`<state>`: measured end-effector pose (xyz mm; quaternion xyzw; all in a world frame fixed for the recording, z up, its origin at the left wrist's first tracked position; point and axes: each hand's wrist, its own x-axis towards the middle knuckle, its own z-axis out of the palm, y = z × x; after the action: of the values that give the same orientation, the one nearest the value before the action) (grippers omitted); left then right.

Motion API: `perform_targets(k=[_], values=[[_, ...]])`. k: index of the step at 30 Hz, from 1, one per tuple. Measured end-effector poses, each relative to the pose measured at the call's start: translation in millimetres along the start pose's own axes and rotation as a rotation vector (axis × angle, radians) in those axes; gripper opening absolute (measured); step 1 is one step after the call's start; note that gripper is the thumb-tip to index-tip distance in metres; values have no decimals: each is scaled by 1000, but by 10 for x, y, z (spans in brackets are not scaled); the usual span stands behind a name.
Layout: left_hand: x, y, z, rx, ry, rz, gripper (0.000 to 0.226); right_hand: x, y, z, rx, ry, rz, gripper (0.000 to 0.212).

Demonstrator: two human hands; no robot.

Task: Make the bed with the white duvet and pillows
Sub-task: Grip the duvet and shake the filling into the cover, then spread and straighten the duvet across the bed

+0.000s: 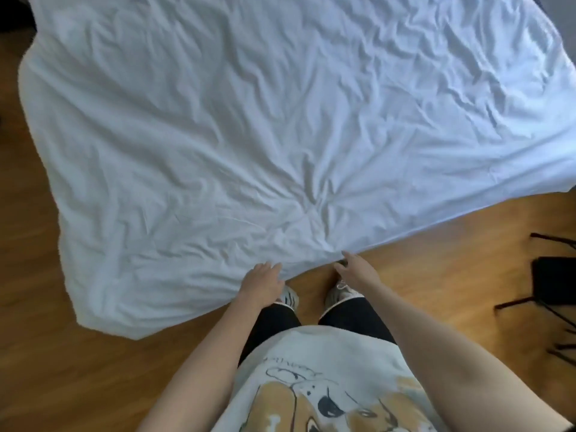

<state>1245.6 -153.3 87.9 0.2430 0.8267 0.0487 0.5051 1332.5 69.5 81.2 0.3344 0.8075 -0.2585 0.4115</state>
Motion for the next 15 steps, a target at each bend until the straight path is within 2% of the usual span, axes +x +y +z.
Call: perform_targets(k=[6,10,15], values=[[-138,612,-332,154,69,20,45,-461,692,-459,137,83,4,54],[-107,1130,-366,314,22,23,42,-659,1227,-603,216,66,29,53],[31,2379,-108,404,8,56,40,-903,2447,-738,297,78,51,52]])
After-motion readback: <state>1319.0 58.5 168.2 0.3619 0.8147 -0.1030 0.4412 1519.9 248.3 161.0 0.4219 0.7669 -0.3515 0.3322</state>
